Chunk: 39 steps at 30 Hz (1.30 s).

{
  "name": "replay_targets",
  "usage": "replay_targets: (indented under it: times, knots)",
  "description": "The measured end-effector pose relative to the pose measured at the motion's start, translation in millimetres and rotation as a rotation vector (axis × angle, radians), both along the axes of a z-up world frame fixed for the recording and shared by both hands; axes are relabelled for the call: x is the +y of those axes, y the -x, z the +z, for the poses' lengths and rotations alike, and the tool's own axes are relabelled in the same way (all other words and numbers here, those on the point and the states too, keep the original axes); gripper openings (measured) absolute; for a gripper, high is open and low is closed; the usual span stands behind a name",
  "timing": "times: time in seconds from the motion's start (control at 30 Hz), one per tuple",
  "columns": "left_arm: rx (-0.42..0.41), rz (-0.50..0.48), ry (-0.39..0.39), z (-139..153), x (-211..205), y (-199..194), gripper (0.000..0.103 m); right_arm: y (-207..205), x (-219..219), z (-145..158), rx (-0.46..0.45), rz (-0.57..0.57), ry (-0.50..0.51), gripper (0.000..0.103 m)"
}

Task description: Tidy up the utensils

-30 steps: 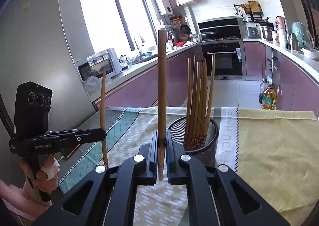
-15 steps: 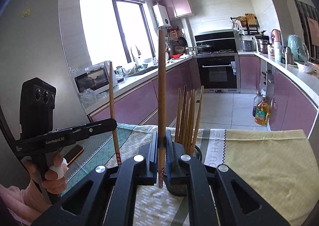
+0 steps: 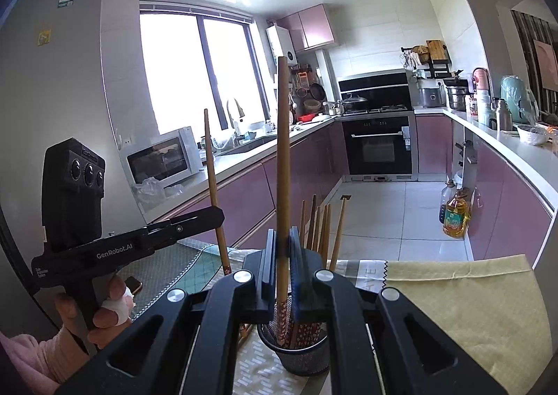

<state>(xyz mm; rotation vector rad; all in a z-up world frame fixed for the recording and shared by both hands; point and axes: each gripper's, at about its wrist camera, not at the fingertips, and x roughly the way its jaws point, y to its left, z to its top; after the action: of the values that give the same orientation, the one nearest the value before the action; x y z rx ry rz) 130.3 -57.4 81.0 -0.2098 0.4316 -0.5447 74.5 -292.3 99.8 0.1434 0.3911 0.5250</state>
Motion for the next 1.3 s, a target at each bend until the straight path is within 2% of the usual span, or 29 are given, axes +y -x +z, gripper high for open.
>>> replay_targets:
  times: [0.8, 1.3]
  knots:
    - [0.015, 0.049, -0.081, -29, -27, -19, 0.007, -20, 17, -30, 0.078, -0.014, 0.047, 0.006]
    - [0.044, 0.059, -0.123, -45, -24, -16, 0.007, -31, 22, -47, 0.132, -0.011, 0.064, 0.006]
